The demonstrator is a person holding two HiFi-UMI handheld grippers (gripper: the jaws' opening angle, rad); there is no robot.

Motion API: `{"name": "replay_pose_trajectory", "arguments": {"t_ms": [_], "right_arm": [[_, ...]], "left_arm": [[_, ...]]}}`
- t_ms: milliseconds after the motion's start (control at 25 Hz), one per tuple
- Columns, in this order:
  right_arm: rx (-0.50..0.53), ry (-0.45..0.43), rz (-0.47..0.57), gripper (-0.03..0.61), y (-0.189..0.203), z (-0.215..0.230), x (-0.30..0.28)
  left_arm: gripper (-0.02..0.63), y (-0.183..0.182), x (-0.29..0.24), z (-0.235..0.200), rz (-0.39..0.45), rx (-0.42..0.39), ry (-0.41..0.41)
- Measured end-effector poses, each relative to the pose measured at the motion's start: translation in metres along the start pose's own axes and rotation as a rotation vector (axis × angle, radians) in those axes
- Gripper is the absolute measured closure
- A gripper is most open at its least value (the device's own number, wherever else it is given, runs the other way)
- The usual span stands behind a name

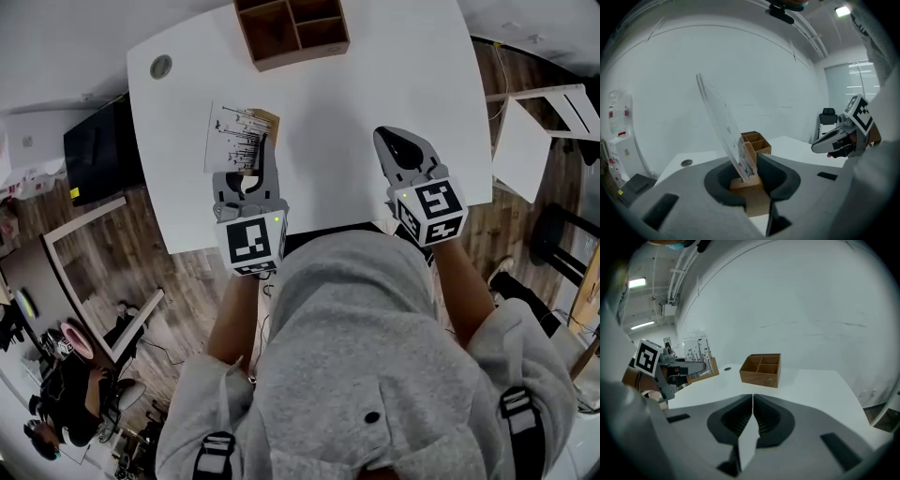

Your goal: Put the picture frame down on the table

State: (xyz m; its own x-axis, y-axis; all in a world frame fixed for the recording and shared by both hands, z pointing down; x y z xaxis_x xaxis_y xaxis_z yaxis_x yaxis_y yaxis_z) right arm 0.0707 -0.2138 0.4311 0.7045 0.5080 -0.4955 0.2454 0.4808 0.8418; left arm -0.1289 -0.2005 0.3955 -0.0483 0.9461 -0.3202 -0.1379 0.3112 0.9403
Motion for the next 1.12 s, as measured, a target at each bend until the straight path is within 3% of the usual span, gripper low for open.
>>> {"name": "replay_pose_trajectory", "arguments": {"t_ms": [440, 1120], "right_arm": [[-0.018, 0.03, -0.021, 0.551, 0.005, -0.005, -0.011], [-0.061, 0.047, -0.076, 0.551, 0.017, 0.015, -0.029]], "left_arm": [[0.523, 0.024, -0.012, -0.008, -0.016, -0.016, 0.031], [0.523, 0.067, -0.059, 0.003, -0.117, -0.044, 0.093]]}}
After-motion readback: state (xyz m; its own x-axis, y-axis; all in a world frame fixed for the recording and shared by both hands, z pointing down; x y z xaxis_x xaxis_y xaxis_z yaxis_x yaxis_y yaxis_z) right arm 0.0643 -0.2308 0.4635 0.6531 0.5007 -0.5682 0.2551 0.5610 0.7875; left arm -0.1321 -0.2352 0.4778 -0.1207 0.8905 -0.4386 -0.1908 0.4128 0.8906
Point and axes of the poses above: the fingertips, and each gripper's own axes: x backward along the fingers, z to its right, y out of its underside, the point moved 1 cm from there along x, backward along the fingers, and after that the axes turned 10 degrees about -y, right-handed, at the moved point
